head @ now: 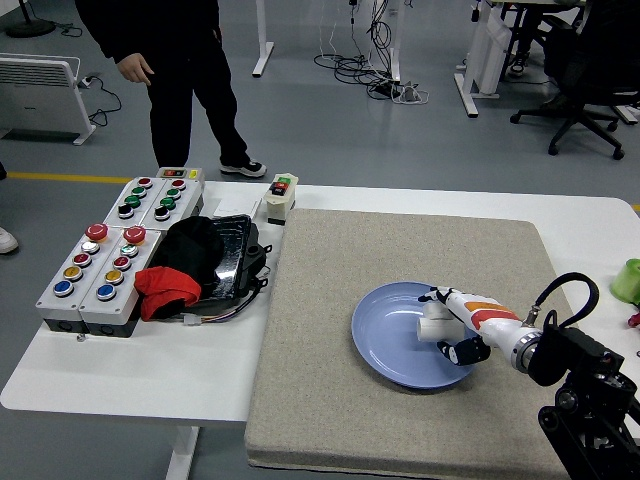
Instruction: Pick pipe place plate twice
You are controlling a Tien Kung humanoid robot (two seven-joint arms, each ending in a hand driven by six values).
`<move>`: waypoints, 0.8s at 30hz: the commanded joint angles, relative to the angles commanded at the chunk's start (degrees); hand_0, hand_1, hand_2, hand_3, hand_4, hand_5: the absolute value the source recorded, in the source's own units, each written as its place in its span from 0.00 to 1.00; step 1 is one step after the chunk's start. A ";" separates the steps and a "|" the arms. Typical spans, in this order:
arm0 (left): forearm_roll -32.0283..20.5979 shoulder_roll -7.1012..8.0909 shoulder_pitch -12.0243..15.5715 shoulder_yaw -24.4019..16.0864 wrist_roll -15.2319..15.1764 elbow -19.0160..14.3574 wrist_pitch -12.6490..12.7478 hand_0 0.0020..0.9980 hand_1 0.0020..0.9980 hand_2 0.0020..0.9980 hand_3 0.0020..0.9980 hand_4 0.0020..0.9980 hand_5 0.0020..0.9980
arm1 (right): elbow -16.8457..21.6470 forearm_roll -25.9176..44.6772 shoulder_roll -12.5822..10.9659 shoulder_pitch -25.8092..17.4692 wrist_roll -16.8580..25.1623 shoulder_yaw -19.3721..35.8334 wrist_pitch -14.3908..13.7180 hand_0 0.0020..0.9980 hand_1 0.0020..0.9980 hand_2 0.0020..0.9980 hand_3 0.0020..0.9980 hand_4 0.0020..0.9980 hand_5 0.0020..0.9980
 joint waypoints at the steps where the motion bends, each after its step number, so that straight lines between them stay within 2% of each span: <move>1: 0.00 -0.01 0.01 0.02 -0.01 0.00 0.00 0.62 0.58 0.51 0.59 0.27 1.00 | 0.02 0.00 0.03 -0.08 0.06 0.14 0.10 0.97 0.93 1.00 1.00 0.74 0.14; 9: 0.37 -0.06 0.07 -0.18 0.07 0.02 0.01 0.62 0.58 0.51 0.59 0.27 1.00 | 0.69 0.00 0.03 -0.63 -0.02 1.49 0.70 0.99 0.93 1.00 1.00 0.75 0.14; 13: 0.67 -0.08 0.18 -0.38 0.17 0.03 0.01 0.62 0.58 0.51 0.59 0.27 1.00 | 3.43 0.00 -0.35 -1.70 -0.26 5.60 -0.46 0.99 0.93 1.00 1.00 0.75 0.15; 17: 0.86 -0.07 0.27 -0.49 0.23 0.03 0.00 0.62 0.58 0.51 0.58 0.27 1.00 | 3.82 0.00 -0.80 -2.00 -0.64 9.34 -0.49 0.98 0.93 1.00 0.99 0.74 0.15; 19: 1.01 -0.07 0.33 -0.58 0.29 0.03 -0.02 0.62 0.58 0.51 0.58 0.27 1.00 | 3.15 0.00 -1.03 -2.17 -1.12 11.50 0.31 0.98 0.93 1.00 0.99 0.74 0.15; 24: 1.06 -0.10 0.41 -0.58 0.28 0.03 -0.02 0.62 0.58 0.51 0.59 0.27 1.00 | 1.29 0.00 -1.08 -3.03 -2.87 15.16 4.35 0.99 0.93 1.00 1.00 0.74 0.17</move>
